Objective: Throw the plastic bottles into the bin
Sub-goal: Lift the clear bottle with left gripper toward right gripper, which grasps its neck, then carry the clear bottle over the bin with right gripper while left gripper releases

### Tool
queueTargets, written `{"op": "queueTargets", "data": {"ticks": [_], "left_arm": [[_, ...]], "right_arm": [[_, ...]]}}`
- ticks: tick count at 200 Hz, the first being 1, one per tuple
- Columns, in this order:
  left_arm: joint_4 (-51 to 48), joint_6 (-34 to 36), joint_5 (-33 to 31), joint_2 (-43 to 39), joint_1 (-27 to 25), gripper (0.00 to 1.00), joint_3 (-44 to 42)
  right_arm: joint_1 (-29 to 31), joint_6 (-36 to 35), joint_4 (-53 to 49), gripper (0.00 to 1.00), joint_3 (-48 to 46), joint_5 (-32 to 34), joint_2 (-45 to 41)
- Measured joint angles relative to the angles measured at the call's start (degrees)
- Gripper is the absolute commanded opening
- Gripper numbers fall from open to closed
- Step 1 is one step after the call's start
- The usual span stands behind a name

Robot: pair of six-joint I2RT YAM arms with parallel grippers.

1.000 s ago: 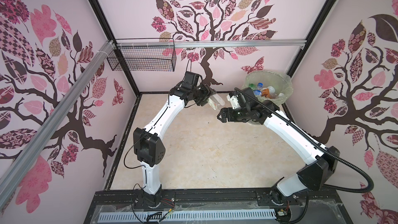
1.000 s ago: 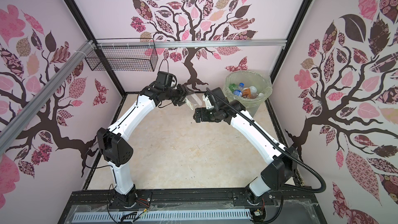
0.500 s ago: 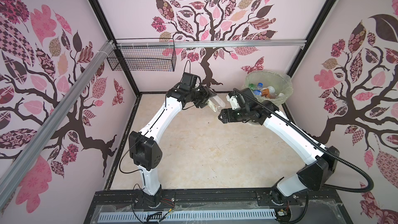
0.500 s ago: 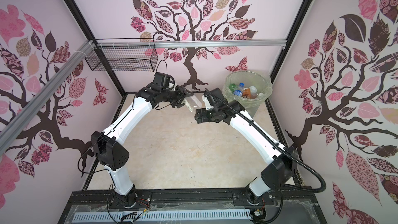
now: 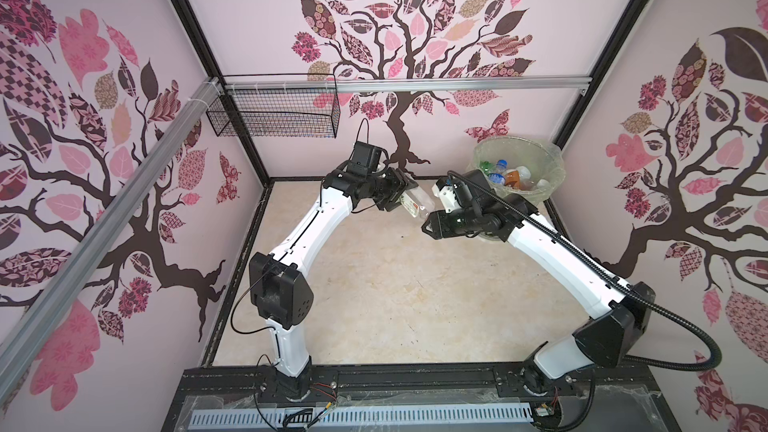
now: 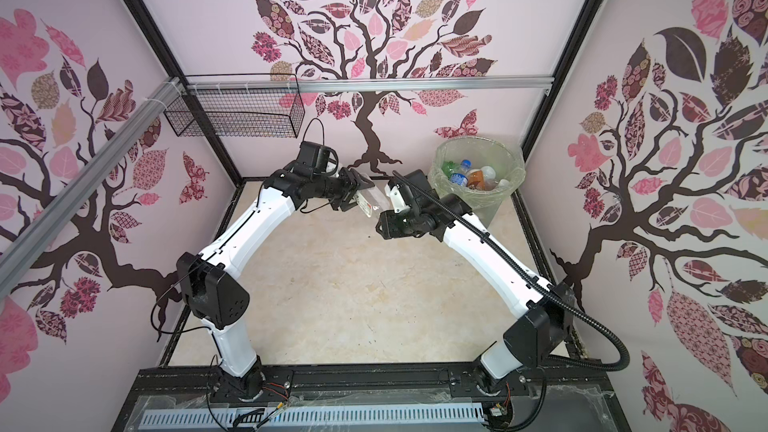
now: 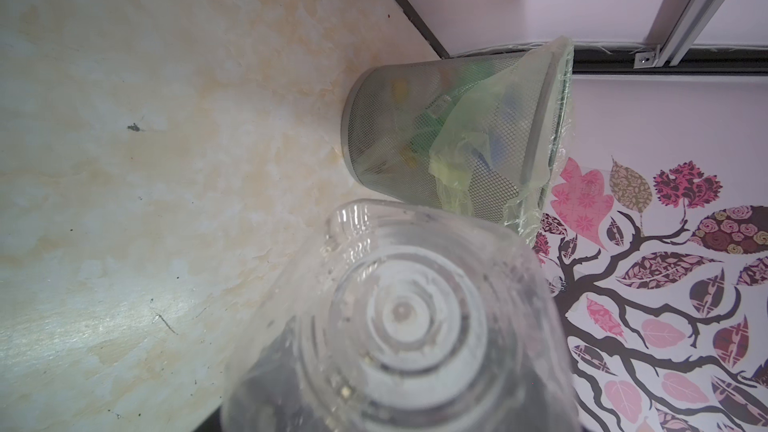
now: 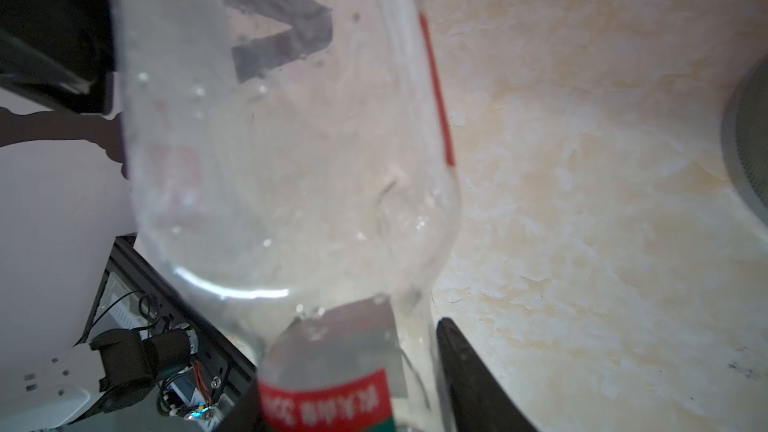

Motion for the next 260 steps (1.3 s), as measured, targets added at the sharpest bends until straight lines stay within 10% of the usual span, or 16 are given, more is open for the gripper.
{"op": "queueTargets", "data": {"ticks": [47, 90, 160, 260], "left_arm": [[-0.2, -0.8, 0.3, 0.7, 0.0, 0.7, 0.1], [-2.1, -1.9, 2.1, 2.3, -0.1, 0.98, 2.6], [-3.3, -4.9, 2.9, 2.2, 3.0, 0.98, 5.4], [3.1, -8.2, -1.0, -5.3, 5.0, 0.98, 7.9]], "right_arm": [[0.0, 0.1, 0.1, 0.3, 0.0, -0.6, -0.1], [-0.9, 1.3, -0.2, 0.27, 0.0, 2.2, -0.1], [-1.6, 1.4, -3.1, 0.25, 4.0, 7.7, 0.4], [-15.8, 1.2, -13.5, 0.26, 43.6, 17.3, 14.9]]}}
